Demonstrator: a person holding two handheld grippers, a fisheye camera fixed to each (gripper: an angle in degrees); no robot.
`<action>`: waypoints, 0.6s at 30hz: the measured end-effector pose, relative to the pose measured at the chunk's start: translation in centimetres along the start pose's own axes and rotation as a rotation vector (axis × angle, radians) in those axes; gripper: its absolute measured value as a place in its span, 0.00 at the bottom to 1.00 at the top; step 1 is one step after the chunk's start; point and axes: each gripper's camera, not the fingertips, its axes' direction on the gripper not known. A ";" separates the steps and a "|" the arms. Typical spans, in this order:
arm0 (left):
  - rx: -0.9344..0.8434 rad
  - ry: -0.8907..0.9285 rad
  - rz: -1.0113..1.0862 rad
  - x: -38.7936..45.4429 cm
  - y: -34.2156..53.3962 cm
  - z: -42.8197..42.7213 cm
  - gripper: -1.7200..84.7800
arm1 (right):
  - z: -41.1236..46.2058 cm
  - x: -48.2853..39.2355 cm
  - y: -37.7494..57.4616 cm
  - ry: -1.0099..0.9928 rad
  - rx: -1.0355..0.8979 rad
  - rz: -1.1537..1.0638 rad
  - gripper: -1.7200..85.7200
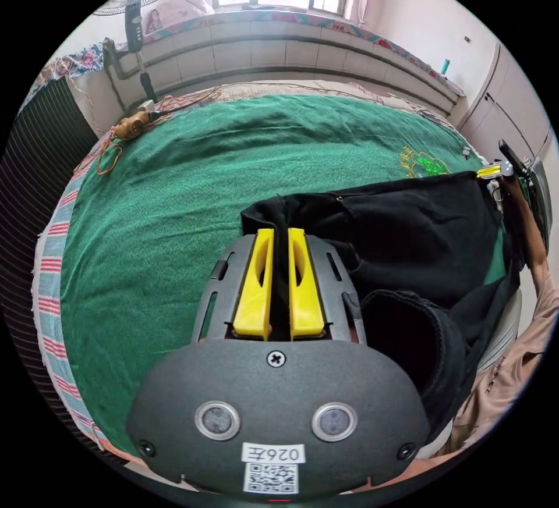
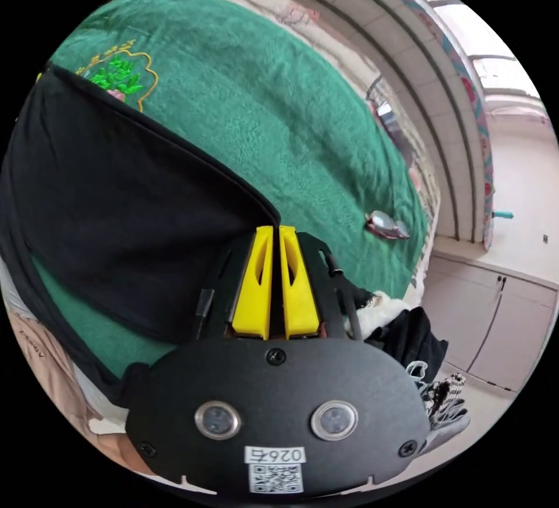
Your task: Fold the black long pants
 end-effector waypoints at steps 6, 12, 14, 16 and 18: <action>0.185 0.176 -0.150 -4.0 2.5 -5.1 0.08 | 1.9 1.6 5.6 0.017 0.074 0.180 0.06; 0.074 0.159 -0.172 -4.7 3.4 -5.8 0.15 | 5.3 6.2 18.2 -0.111 0.146 0.555 0.10; 0.047 0.167 -0.166 -3.7 3.0 -5.4 0.17 | 7.7 7.0 22.9 -0.286 0.170 0.662 0.09; 0.030 0.104 -0.143 -2.7 2.5 -6.0 0.16 | 9.4 6.7 25.6 -0.323 0.177 0.723 0.07; 0.009 0.097 -0.114 -2.1 2.0 -6.7 0.12 | 11.3 5.7 26.8 -0.266 0.108 0.709 0.04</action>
